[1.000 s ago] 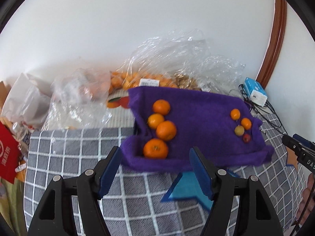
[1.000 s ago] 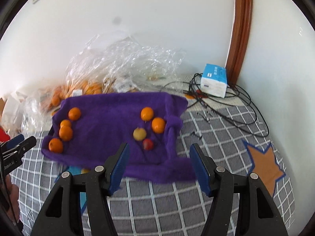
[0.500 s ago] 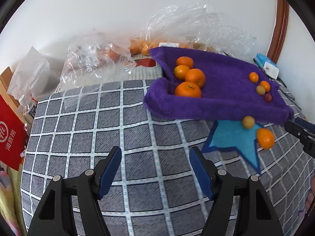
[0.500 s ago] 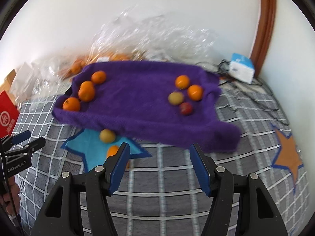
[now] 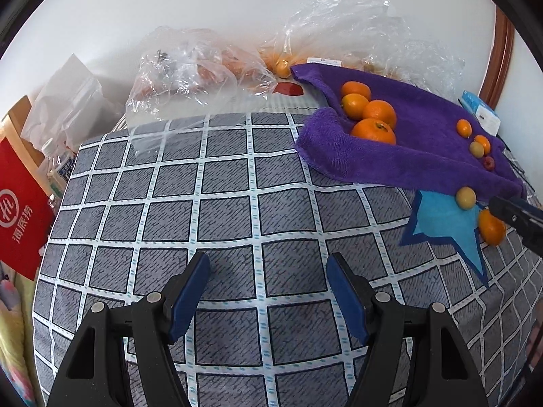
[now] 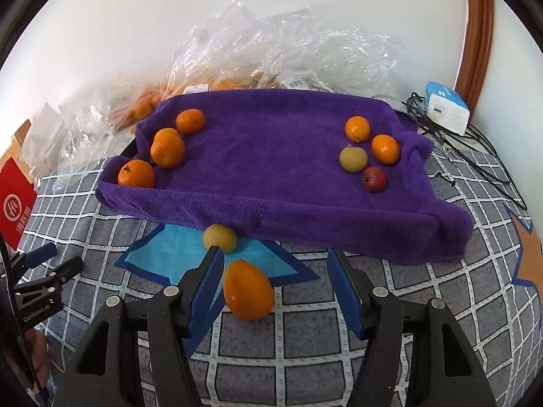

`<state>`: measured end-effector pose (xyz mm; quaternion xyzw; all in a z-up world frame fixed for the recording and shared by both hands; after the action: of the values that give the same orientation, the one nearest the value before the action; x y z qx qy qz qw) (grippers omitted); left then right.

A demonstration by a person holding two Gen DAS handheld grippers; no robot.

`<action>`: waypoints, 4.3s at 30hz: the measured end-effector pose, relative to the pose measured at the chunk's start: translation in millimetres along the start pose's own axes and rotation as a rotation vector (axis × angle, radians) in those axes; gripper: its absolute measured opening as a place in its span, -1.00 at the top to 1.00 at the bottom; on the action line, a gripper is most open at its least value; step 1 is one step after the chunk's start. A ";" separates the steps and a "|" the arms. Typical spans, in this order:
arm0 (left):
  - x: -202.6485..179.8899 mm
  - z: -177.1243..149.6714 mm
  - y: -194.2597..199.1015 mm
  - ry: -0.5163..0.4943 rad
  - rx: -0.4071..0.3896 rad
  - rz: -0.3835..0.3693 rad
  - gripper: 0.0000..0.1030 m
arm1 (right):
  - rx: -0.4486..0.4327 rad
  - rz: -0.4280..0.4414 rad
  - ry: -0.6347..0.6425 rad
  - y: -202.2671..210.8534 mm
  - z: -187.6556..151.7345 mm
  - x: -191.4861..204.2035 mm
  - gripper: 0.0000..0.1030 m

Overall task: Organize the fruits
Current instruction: 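Lower the right tool onto the large oval orange on the blue star mat and close, then grasp the small olive-green fruit with the left tool while the right tool holds the orange, then lift and carry the green fruit over the towel while the right tool carries the orange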

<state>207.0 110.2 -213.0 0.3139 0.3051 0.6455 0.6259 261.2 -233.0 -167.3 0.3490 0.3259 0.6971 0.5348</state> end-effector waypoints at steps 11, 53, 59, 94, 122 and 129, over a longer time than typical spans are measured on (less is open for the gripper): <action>-1.5 -0.7 -1.5 0.012 -0.012 0.001 -0.49 | 0.020 0.006 -0.009 -13.5 -1.5 5.9 0.14; -27.4 -1.0 23.7 0.071 0.004 -0.041 -0.58 | 0.012 0.202 0.083 -2.6 -23.5 14.3 0.36; -74.3 12.8 23.4 0.053 -0.011 -0.121 -0.54 | 0.014 0.107 0.047 10.6 -34.3 -42.3 0.36; -113.2 21.3 58.8 0.045 -0.053 -0.191 0.51 | -0.078 0.071 -0.018 64.9 -52.2 -99.5 0.36; -94.9 31.3 101.7 0.077 -0.140 -0.201 0.51 | -0.178 0.007 -0.053 111.1 -16.9 -93.3 0.36; -97.8 47.0 95.1 0.067 -0.151 -0.183 0.51 | -0.186 0.006 -0.046 102.2 -1.5 -91.9 0.36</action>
<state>187.3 9.6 -111.5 0.2150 0.3037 0.6167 0.6937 223.9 -344.5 -96.2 0.3148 0.2461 0.7176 0.5704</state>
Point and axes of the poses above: each gripper's, at about its wrist camera, not at the fingertips, and y roughly against the way its jaws point, x to its left, z to its top, the point moved 2 cm from there along -y, roughly the way its jaws point, and after that the axes turned 1 degree about z, right-handed, at the moved point
